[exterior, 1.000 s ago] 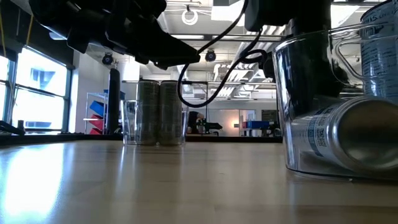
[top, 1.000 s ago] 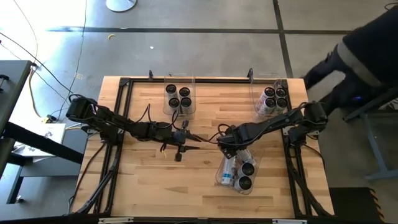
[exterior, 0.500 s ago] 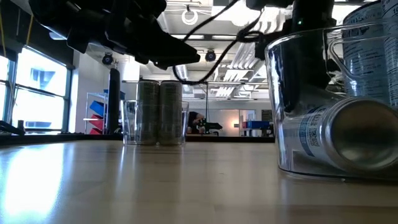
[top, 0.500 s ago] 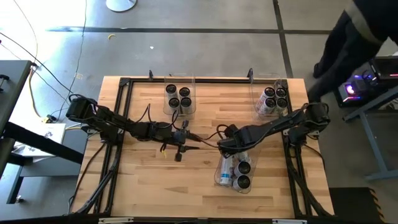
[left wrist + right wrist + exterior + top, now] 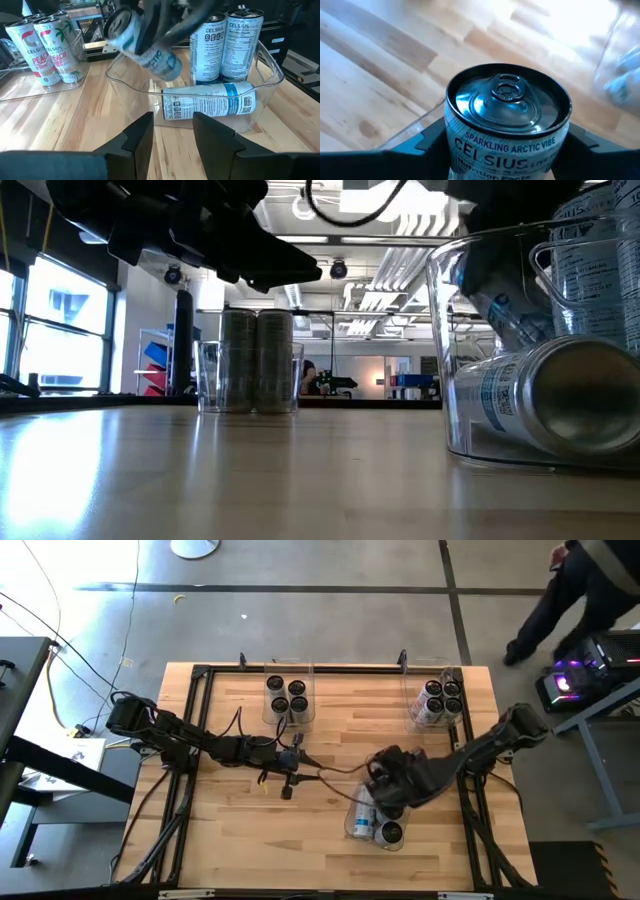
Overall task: Sort soda cans
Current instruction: Adjust the white/blue soda cans
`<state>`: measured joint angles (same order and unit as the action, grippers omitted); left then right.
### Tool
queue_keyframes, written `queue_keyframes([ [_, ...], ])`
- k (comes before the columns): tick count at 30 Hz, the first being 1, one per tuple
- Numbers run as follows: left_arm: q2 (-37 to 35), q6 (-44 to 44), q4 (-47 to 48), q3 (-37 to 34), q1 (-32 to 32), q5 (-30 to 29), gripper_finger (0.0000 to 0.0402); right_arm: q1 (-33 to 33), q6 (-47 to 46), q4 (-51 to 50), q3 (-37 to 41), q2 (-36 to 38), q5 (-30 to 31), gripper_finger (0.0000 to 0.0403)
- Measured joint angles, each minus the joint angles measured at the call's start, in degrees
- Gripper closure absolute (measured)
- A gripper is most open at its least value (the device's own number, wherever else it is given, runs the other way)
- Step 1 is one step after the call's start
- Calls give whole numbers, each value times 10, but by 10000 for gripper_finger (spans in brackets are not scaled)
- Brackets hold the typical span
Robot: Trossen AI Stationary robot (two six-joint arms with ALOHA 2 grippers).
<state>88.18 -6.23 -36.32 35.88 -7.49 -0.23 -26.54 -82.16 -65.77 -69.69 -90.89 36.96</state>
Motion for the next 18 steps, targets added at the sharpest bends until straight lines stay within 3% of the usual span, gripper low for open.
queue_keyframes([
  [9, 0, 1, 0, 0, 0, -1, 271, -118, -120, -103, 0, 0, 195, 166],
  [14, 0, 1, 0, 0, 0, -1, 271, -169, -139, -105, 13, 0, 270, 166],
  [18, 0, 2, -8, 0, 0, -2, 271, -196, -206, -104, 64, 0, 285, 166],
])
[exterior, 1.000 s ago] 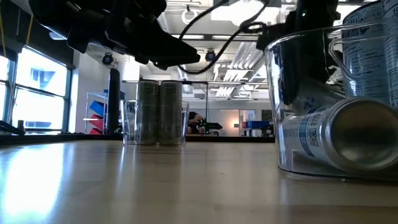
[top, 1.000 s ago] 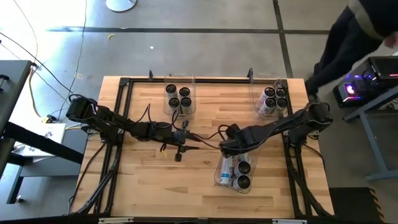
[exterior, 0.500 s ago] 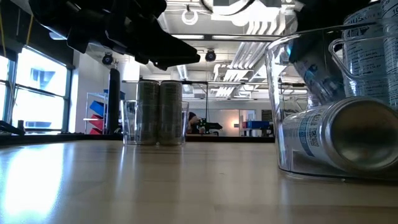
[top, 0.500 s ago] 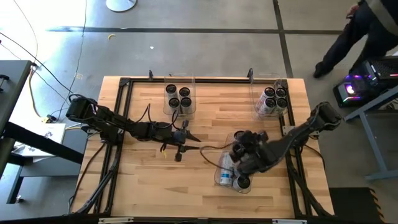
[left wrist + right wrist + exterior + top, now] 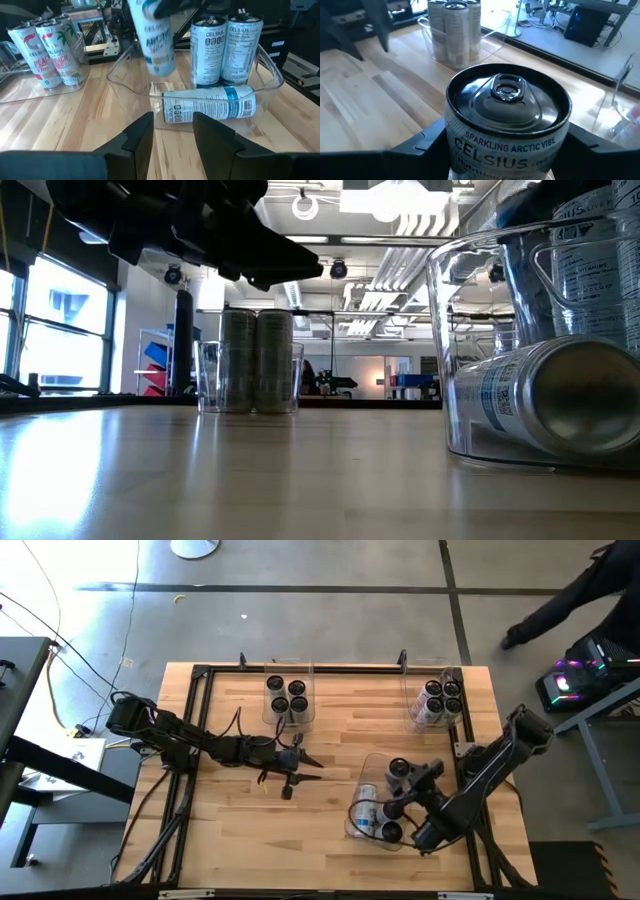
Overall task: Sort soda cans
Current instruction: Adjust the white/blue soda cans
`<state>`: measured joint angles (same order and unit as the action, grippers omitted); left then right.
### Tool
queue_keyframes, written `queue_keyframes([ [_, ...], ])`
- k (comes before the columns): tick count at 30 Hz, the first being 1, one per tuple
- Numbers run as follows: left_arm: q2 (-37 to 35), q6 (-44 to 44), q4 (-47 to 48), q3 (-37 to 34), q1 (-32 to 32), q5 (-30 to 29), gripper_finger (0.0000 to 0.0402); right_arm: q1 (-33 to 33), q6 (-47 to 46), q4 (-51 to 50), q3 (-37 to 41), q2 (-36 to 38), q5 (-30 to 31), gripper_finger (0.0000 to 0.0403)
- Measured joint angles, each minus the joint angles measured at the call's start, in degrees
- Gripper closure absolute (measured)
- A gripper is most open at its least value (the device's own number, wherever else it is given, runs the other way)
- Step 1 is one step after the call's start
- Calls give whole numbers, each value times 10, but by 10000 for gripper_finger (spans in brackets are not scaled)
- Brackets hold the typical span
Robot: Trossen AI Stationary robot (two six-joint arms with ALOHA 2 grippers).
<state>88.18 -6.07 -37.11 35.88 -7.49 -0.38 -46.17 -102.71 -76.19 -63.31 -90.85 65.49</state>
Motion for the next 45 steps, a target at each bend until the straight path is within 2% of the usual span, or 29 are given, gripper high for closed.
queue_keyframes([
  [6, 0, 0, -7, 0, 0, -1, 271, -36, -148, 11, 86, 0, 59, 166],
  [10, 0, -1, -7, 0, 0, -2, 271, -48, -176, 48, 122, 0, 61, 166],
  [17, 0, -1, -8, 0, 0, -3, 271, -58, -173, 80, 136, 1, 70, 161],
  [23, 0, -2, -8, 0, 0, -3, 271, -60, -176, 81, 135, 2, 45, 129],
  [33, 0, -1, -7, 0, 0, -3, 271, -60, -171, 86, 135, 2, 20, 121],
  [36, 0, -1, -7, 0, 0, -3, 271, -60, -150, 89, 133, 2, 14, 116],
  [40, 0, -1, -7, 0, 0, -3, 271, -60, -87, 104, 138, -4, -32, 107],
  [45, 0, -1, -6, 0, 0, -3, 271, -59, -68, 113, 136, -2, -55, 97],
])
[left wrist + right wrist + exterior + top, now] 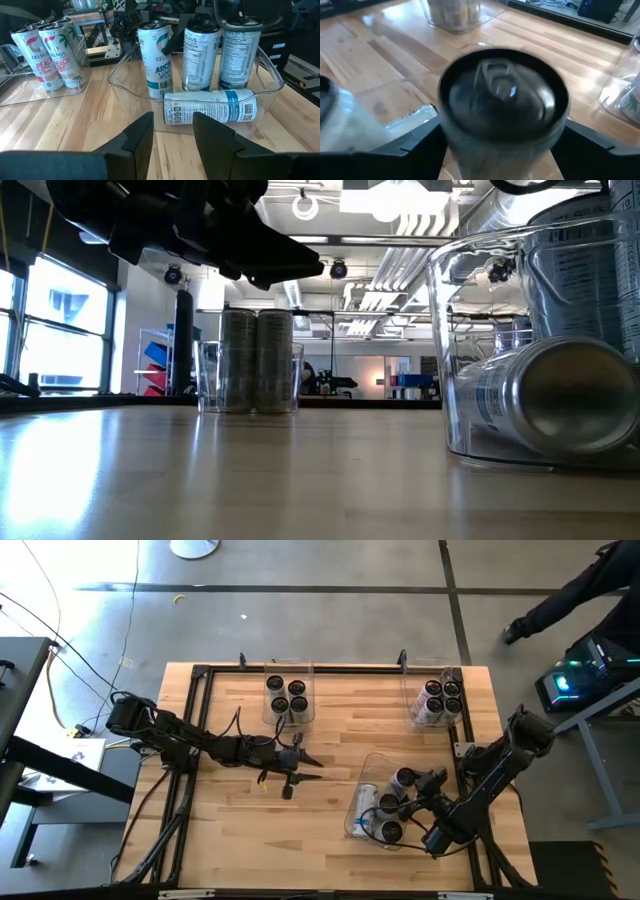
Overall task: Sort soda cans
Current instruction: Adjust the white/blue soda cans
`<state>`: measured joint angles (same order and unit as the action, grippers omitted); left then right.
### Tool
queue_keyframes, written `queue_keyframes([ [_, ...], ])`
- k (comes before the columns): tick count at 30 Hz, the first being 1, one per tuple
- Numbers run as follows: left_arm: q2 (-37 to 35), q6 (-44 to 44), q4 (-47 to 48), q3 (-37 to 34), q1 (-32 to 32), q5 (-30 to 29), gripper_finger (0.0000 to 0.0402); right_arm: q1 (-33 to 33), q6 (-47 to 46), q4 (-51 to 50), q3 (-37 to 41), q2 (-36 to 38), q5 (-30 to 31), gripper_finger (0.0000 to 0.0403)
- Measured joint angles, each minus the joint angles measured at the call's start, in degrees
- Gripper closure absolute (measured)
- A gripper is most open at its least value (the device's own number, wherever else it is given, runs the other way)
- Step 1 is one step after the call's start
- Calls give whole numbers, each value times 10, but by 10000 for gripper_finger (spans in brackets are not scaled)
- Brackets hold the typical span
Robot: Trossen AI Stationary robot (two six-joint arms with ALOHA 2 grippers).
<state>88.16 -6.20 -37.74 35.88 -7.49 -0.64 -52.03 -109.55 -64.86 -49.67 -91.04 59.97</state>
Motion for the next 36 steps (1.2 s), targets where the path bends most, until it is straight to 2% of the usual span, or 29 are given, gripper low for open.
queue_keyframes([
  [6, 0, 0, 0, 0, 0, 0, 271, -1, 6, -1, -1, 10, 2, 93],
  [10, 0, 0, 0, 0, 0, 0, 271, -1, 28, -35, -25, 25, -25, 93],
  [20, 0, 0, 0, 0, 0, 0, 271, -1, 74, -166, -135, 46, -131, 93],
  [25, 0, 6, 5, 3, 0, 5, 271, -1, 84, -247, -211, 46, -142, 93],
  [28, 0, 15, 70, 45, 1, 32, 271, -1, 150, -247, -256, 49, -125, 93],
  [32, 12, -23, 253, 155, 3, 44, 271, -1, 226, -236, -311, 50, -57, 93],
  [36, 51, -76, 356, 266, 3, 50, 271, -1, 299, -207, -334, 50, 0, 93],
])
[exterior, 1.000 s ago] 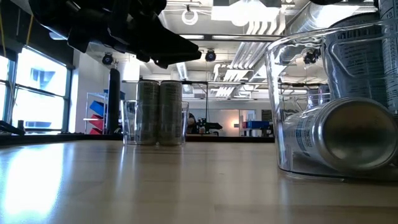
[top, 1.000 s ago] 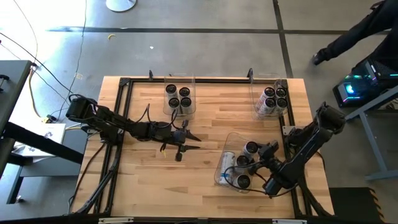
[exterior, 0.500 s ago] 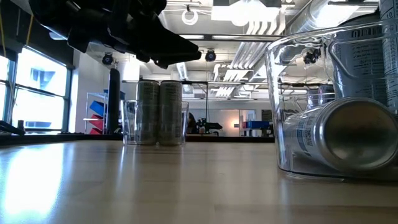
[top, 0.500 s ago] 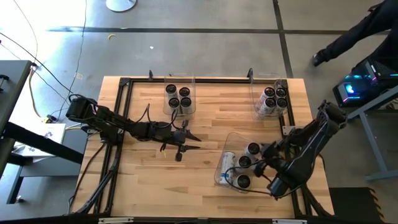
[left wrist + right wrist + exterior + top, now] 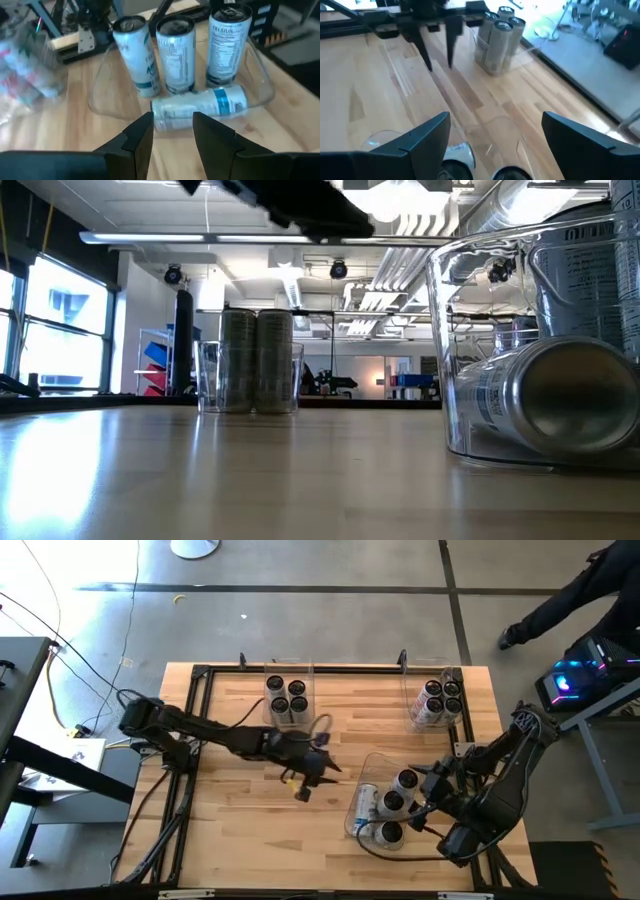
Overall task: Sort soda cans
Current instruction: Adjust the white/blue soda cans
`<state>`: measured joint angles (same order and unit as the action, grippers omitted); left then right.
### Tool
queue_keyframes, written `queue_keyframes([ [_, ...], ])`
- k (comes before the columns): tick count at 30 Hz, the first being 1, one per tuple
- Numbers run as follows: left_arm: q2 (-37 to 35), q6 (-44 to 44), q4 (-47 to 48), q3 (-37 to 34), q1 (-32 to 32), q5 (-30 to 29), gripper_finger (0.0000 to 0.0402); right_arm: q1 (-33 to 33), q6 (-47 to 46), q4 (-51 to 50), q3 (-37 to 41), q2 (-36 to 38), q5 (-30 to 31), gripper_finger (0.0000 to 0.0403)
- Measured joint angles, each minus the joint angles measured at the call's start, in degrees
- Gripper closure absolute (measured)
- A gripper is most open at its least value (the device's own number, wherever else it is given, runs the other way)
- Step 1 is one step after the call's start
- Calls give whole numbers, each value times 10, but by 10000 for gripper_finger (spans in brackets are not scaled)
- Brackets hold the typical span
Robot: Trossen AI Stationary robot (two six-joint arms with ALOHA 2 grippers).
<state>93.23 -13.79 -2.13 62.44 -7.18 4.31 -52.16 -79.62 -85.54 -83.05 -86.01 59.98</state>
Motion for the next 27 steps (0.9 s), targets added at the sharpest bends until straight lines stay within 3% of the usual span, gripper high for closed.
queue_keyframes([
  [6, 125, -85, 209, 219, 0, -33, 271, 0, 25, 22, 9, 0, 8, 93],
  [11, 225, -154, 320, 351, 8, 38, 267, -11, 21, 37, 23, -1, -4, 93],
  [14, 265, -169, 340, 384, 17, 105, 252, -22, 21, 45, 23, -4, -4, 93],
  [17, 288, -167, 330, 402, 28, 136, 225, -33, 21, 57, 23, -4, -1, 93],
  [23, 323, -137, 260, 403, 39, 139, 158, -46, 21, 59, 23, -5, 12, 93],
  [27, 331, -103, 233, 403, 39, 119, 139, -46, 21, 60, 23, -5, 21, 93],
])
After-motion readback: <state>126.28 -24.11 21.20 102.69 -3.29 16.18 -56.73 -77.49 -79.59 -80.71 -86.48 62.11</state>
